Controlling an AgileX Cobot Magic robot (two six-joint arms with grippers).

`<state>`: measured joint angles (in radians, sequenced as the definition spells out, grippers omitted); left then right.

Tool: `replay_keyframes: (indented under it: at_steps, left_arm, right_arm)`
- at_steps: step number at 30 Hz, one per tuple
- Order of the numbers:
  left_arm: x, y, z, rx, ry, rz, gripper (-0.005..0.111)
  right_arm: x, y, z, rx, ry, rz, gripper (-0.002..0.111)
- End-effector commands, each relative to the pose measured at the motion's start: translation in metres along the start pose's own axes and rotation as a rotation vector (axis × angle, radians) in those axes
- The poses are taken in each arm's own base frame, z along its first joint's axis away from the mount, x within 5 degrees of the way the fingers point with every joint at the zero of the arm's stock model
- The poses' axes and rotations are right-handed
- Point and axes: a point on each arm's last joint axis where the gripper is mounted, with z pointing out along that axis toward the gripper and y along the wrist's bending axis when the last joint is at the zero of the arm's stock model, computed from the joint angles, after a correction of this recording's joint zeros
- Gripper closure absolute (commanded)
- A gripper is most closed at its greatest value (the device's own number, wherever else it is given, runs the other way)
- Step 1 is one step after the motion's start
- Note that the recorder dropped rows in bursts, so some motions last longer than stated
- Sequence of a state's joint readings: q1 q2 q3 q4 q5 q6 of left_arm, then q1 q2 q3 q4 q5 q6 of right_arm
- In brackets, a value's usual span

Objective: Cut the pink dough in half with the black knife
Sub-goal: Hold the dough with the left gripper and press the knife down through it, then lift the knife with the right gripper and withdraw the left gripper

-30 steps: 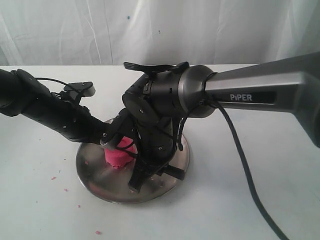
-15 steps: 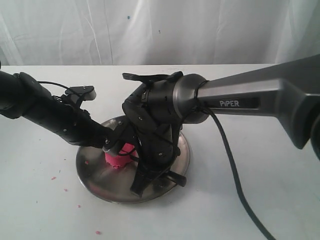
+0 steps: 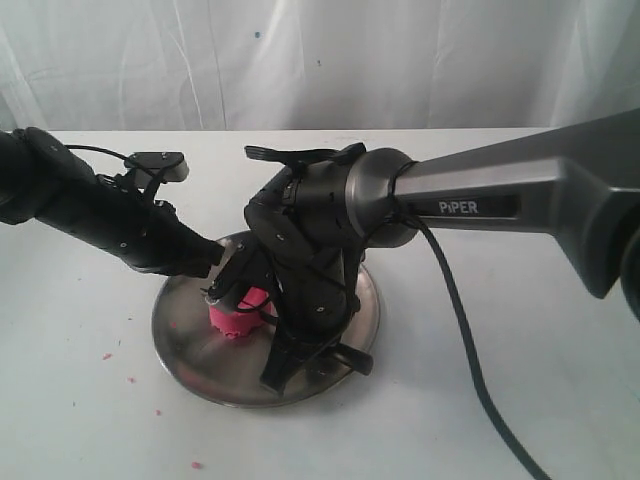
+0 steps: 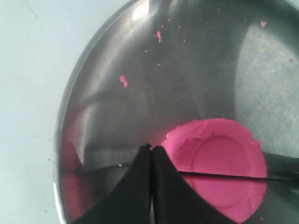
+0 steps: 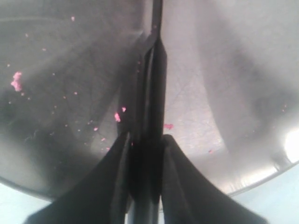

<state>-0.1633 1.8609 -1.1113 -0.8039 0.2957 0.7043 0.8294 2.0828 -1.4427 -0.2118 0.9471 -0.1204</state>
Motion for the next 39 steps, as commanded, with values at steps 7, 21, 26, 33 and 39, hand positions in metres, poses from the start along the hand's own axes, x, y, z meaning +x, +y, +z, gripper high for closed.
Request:
replay_keyframes:
  at_steps: [7,21,26,33,39]
  left_arm:
    - [-0.004,-0.004,-0.011,0.001,-0.022,0.029,0.107]
    - [-0.003,-0.004,-0.011,0.001,-0.022,0.025,0.107]
    - [-0.003,-0.004,-0.011,0.002,-0.021,0.025,0.107]
    - [-0.003,-0.005,-0.011,0.003,-0.022,0.023,0.107]
    - [-0.007,-0.008,-0.02,0.007,-0.046,0.029,0.107]
  right_arm:
    - [0.007,0.004,-0.004,-0.063,0.068,-0.042,0.108]
    - [0.004,-0.01,-0.004,0.086,0.036,0.0,0.108]
    - [0.006,-0.023,-0.001,0.082,0.016,0.071,0.108]
    - [0.007,-0.023,-0.001,0.042,0.014,0.095,0.108]
    - [0.007,-0.019,-0.014,-0.018,-0.023,0.106,0.108]
